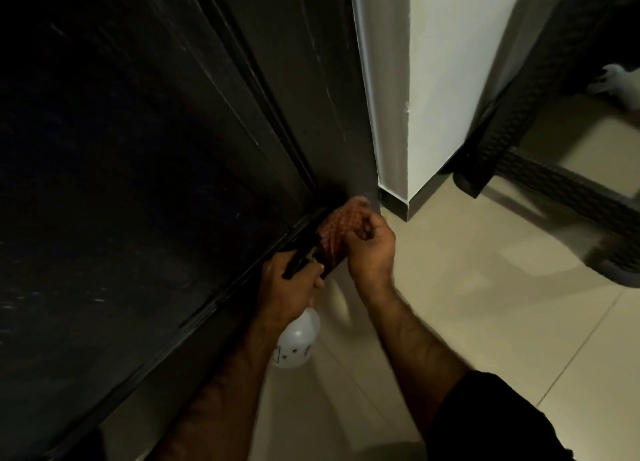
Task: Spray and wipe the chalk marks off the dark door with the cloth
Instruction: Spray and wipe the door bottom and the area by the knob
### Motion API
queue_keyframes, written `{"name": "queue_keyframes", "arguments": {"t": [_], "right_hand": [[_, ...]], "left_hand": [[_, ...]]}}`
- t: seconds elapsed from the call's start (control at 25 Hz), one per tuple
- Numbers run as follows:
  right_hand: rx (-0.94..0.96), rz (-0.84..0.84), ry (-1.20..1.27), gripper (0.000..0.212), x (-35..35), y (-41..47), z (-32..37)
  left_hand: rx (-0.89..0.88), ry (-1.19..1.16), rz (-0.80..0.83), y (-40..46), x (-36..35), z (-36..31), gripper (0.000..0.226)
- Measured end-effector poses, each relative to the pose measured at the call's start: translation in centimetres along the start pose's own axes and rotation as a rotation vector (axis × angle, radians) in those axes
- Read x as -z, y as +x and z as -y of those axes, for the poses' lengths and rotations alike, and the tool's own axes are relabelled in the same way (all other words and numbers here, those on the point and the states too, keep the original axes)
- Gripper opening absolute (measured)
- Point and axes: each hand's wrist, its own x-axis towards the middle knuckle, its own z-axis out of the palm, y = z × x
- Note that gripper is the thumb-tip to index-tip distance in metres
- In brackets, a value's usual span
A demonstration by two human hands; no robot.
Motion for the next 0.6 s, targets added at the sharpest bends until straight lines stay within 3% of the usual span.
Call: {"name": "queue_keyframes", "arguments": {"t": [0.12,0.2,0.28,0.4,0.48,0.6], "right_hand": [[0.302,0.062,-0.257,0.049,-0.8,-0.8,1.9],[0.365,0.06,-0.542,0.055,-1.0,-0.6,0.0],[0.134,-0.029,-0.562,0.054,-1.8,0.6,-1.1],[-0.429,-0.23,-0.307,0.055,-2.5,4.5,0.0],[-0.529,-0.164,-0.021,0.047,-1.2,6.5,-0.5],[-0.571,-0.126,0.157,0.031,0.5,9.2,-5.2]], "left_hand": [[0.016,-0.084,-0.058,0.1,0.7,-0.6,0.021],[0.045,-0.136,-0.065,-0.2,1.5,-0.9,0.042],[0.07,-0.18,-0.052,-0.6,1.8,-1.3,0.06],[0.07,-0.209,-0.045,-0.8,1.8,-1.8,0.053],[0.08,-0.229,-0.043,-0.9,1.7,-1.8,0.058],[0.105,-0.252,-0.055,-1.0,1.2,-1.6,0.065]]}}
